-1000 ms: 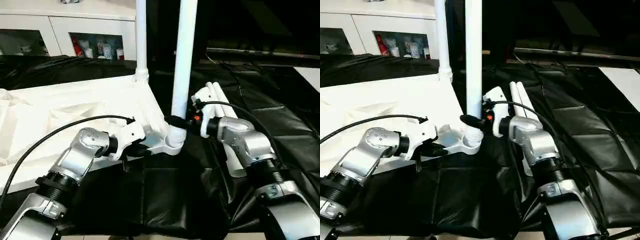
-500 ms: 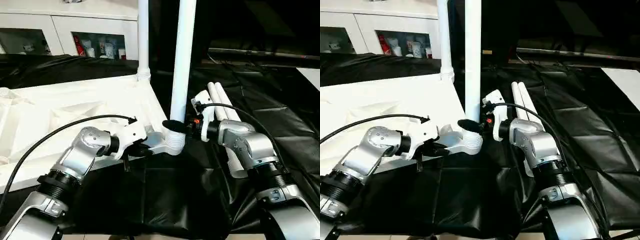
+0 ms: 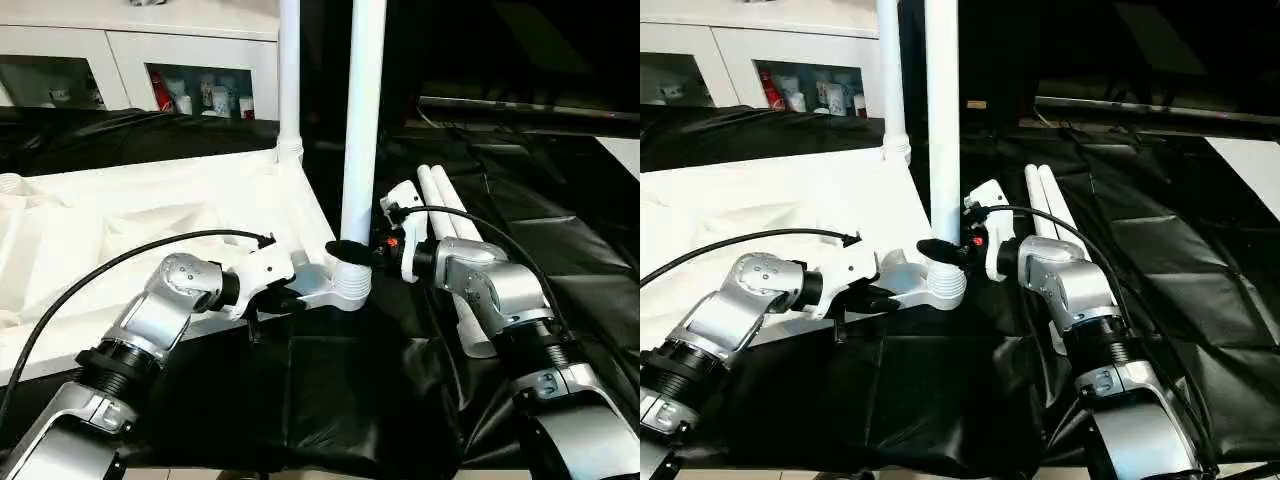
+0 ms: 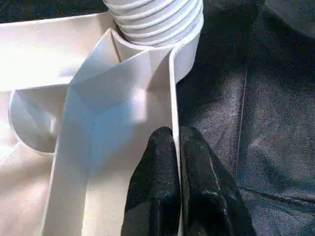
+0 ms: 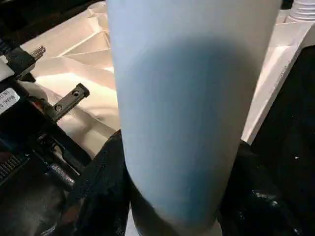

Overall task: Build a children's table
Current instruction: Insert table leg to table base

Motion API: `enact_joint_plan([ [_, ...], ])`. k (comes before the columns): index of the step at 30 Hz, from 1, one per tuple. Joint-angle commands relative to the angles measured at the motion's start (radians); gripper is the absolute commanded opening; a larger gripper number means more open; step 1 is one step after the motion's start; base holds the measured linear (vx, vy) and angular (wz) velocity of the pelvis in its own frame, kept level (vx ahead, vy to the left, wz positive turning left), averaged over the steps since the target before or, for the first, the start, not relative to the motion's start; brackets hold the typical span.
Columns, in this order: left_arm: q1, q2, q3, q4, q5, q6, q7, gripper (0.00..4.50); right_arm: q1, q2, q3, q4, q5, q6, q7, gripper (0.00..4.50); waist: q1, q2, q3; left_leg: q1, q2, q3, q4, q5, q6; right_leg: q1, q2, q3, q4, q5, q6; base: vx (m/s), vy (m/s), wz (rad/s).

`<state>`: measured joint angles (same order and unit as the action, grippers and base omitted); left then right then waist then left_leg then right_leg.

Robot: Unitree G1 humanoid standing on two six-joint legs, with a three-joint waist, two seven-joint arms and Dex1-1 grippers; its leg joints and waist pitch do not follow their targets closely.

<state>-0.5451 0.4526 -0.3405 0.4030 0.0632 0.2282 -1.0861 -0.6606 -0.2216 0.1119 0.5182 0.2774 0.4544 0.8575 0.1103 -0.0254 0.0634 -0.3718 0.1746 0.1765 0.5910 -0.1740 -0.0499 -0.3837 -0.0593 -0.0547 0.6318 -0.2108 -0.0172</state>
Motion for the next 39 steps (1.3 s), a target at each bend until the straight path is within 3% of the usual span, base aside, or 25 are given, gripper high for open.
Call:
enact_joint_plan([
  [1,-0.021,0.006,-0.013,0.011,0.022,-0.024,0.004,0.0,0.015,0.006,-0.005,0.044,0.001,0.005,-0.007,1.9,0.0,0.007,-0.065,0.02,0.061,-0.022,-0.075,-0.212,-0.021,0.032,-0.1,0.055,-0.084,-0.22,-0.199,0.0,0.0,0.0],
  [6,-0.025,0.004,-0.015,0.02,0.024,-0.032,0.008,0.0,0.05,0.01,-0.037,0.054,0.021,-0.003,-0.019,1.9,0.001,0.005,-0.066,0.021,0.062,-0.022,-0.076,-0.219,-0.026,0.032,-0.099,0.055,-0.084,-0.212,-0.199,0.0,0.0,0.0],
  [10,-0.035,0.001,-0.013,0.031,0.025,-0.039,0.011,0.0,0.119,0.024,-0.079,0.056,0.032,-0.043,-0.053,1.9,0.003,0.012,-0.067,0.021,0.063,-0.022,-0.077,-0.225,-0.026,0.032,-0.1,0.055,-0.084,-0.188,-0.206,0.0,0.0,0.0],
  [12,-0.038,0.001,-0.013,0.034,0.025,-0.041,0.013,0.0,0.153,0.038,-0.095,0.051,0.038,-0.068,-0.065,1.89,0.005,0.01,-0.066,0.021,0.063,-0.022,-0.077,-0.231,-0.028,0.032,-0.101,0.055,-0.085,-0.196,-0.204,0.0,0.0,0.0],
  [13,-0.04,0.001,-0.013,0.037,0.025,-0.042,0.013,0.0,0.175,0.05,-0.107,0.05,0.045,-0.087,-0.077,1.89,0.005,0.02,-0.065,0.023,0.062,-0.025,-0.08,-0.259,-0.035,0.031,-0.101,0.055,-0.088,-0.228,-0.201,0.0,0.0,0.0],
  [14,-0.04,0.001,-0.013,0.037,0.025,-0.043,0.013,0.0,0.178,0.052,-0.109,0.05,0.046,-0.09,-0.079,1.89,0.004,0.017,-0.065,0.024,0.062,-0.025,-0.081,-0.267,-0.036,0.03,-0.1,0.055,-0.091,-0.239,-0.198,0.0,0.0,0.0],
  [16,-0.044,0.001,-0.014,0.042,0.024,-0.045,0.013,0.0,0.205,0.073,-0.13,0.052,0.058,-0.118,-0.095,1.89,0.004,0.024,-0.063,0.026,0.064,-0.027,-0.083,-0.298,-0.044,0.027,-0.102,0.056,-0.094,-0.271,-0.195,0.0,0.0,0.0],
  [19,-0.046,0.002,-0.014,0.044,0.024,-0.046,0.013,0.0,0.221,0.082,-0.133,0.05,0.059,-0.141,-0.102,1.89,0.001,0.021,-0.062,0.026,0.064,-0.03,-0.086,-0.32,-0.049,0.028,-0.102,0.055,-0.095,-0.292,-0.192,0.0,0.0,0.0],
  [20,-0.046,0.002,-0.014,0.046,0.024,-0.047,0.012,0.0,0.233,0.09,-0.134,0.047,0.055,-0.165,-0.108,1.89,0.003,0.026,-0.063,0.027,0.064,-0.03,-0.086,-0.321,-0.05,0.027,-0.102,0.056,-0.096,-0.292,-0.192,0.0,0.0,0.0],
  [25,-0.049,0.005,-0.013,0.061,0.025,-0.061,0.011,0.0,0.289,0.116,-0.106,0.035,-0.001,-0.32,-0.136,1.89,0.001,0.027,-0.061,0.026,0.063,-0.031,-0.088,-0.349,-0.05,0.024,-0.103,0.057,-0.103,-0.333,-0.178,0.0,0.0,0.0],
  [28,-0.045,0.008,-0.013,0.06,0.026,-0.062,0.011,0.0,0.302,0.122,-0.099,0.03,-0.012,-0.347,-0.136,1.89,0.001,0.027,-0.06,0.028,0.064,-0.032,-0.089,-0.358,-0.046,0.021,-0.104,0.058,-0.106,-0.364,-0.173,0.0,0.0,0.0],
  [35,-0.052,0.014,-0.011,0.068,0.026,-0.065,0.005,0.0,0.298,0.096,-0.029,0.015,-0.064,-0.354,-0.113,1.89,-0.001,0.027,-0.061,0.025,0.064,-0.031,-0.092,-0.346,-0.042,0.023,-0.101,0.059,-0.102,-0.328,-0.179,0.0,0.0,0.0],
  [39,-0.05,0.014,-0.017,0.074,0.031,-0.076,0.006,0.0,0.263,0.07,0.017,0.007,-0.084,-0.324,-0.064,1.89,-0.005,0.027,-0.057,0.028,0.064,-0.032,-0.092,-0.368,-0.044,0.02,-0.101,0.059,-0.108,-0.384,-0.165,0.0,0.0,0.0],
])
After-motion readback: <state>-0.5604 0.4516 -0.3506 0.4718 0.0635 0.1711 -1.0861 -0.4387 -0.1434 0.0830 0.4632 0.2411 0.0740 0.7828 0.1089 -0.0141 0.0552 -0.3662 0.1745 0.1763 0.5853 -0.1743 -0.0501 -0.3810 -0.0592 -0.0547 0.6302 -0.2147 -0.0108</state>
